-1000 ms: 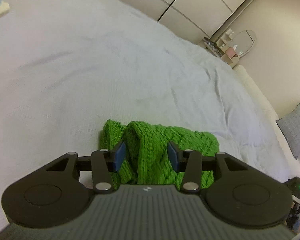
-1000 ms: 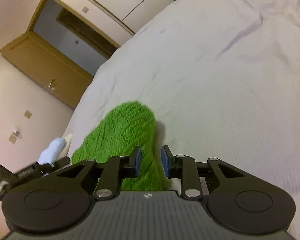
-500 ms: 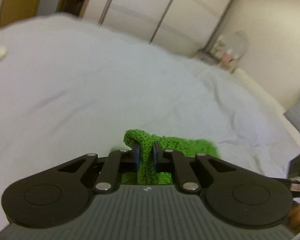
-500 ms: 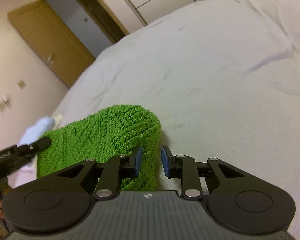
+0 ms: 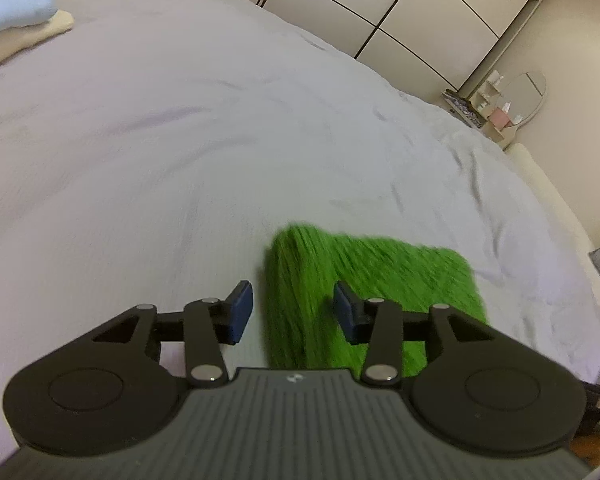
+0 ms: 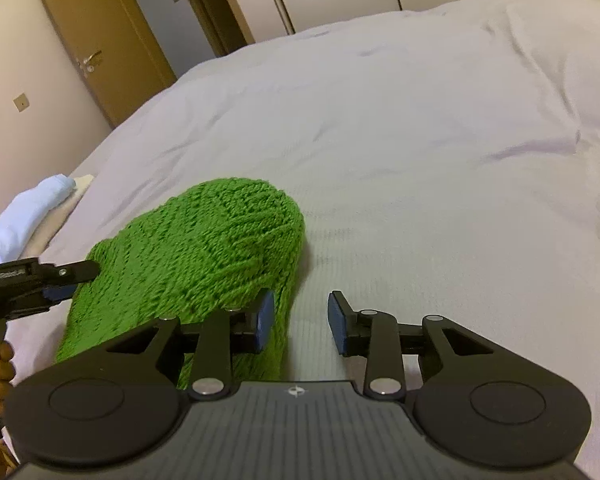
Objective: Fold clothes
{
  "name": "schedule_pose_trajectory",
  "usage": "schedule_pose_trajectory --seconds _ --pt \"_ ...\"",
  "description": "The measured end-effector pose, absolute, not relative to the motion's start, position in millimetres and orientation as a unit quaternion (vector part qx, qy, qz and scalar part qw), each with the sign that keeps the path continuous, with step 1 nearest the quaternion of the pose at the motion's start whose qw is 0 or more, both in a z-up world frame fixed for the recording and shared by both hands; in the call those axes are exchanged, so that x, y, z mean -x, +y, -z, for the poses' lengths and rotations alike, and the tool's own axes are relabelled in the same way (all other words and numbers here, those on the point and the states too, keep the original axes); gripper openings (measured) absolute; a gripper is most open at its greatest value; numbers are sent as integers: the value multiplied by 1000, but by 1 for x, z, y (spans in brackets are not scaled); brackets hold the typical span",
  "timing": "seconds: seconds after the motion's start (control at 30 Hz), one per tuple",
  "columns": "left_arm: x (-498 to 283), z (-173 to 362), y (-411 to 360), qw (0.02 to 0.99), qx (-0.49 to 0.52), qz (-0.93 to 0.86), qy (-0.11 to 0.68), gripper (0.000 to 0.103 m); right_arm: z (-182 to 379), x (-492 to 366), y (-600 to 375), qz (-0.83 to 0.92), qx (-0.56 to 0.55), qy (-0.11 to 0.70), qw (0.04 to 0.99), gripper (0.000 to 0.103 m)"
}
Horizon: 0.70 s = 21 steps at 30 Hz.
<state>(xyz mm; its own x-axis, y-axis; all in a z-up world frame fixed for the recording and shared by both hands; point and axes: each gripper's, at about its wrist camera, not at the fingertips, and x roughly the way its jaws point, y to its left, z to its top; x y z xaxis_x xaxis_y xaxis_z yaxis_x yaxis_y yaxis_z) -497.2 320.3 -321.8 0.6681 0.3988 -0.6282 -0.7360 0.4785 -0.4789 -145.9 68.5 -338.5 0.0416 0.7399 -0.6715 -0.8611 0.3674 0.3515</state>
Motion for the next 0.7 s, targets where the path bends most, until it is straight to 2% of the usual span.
schedule_pose_trajectory --seconds 0.07,0.17,0.23,0.27,0.43,0.53,0.57,0.6,0.63,0.7 --pt "509 314 297 829 388 -336 221 41 335 145 65 -557 67 412 718 36" --pt "529 307 262 826 409 -324 216 50 329 148 54 -557 61 414 717 37" --pt "545 305 236 821 428 -314 209 57 326 153 40 -561 56 414 715 38" --pt "551 305 227 818 439 -310 206 64 326 156 32 -563 50 417 712 40" --pt "565 314 195 804 475 -294 205 65 329 172 -11 -568 28 434 699 41" --pt "559 322 190 799 477 -293 217 61 334 177 -27 -566 21 449 691 42" --pt "555 326 189 798 476 -294 223 56 334 177 -31 -565 18 453 689 42" --pt "551 329 188 797 474 -295 229 44 334 178 -35 -564 15 457 688 42" --pt "547 332 187 799 465 -300 236 40 333 179 -37 -564 14 458 687 42" --pt "544 331 185 805 447 -308 238 23 332 182 -41 -565 14 458 686 42"
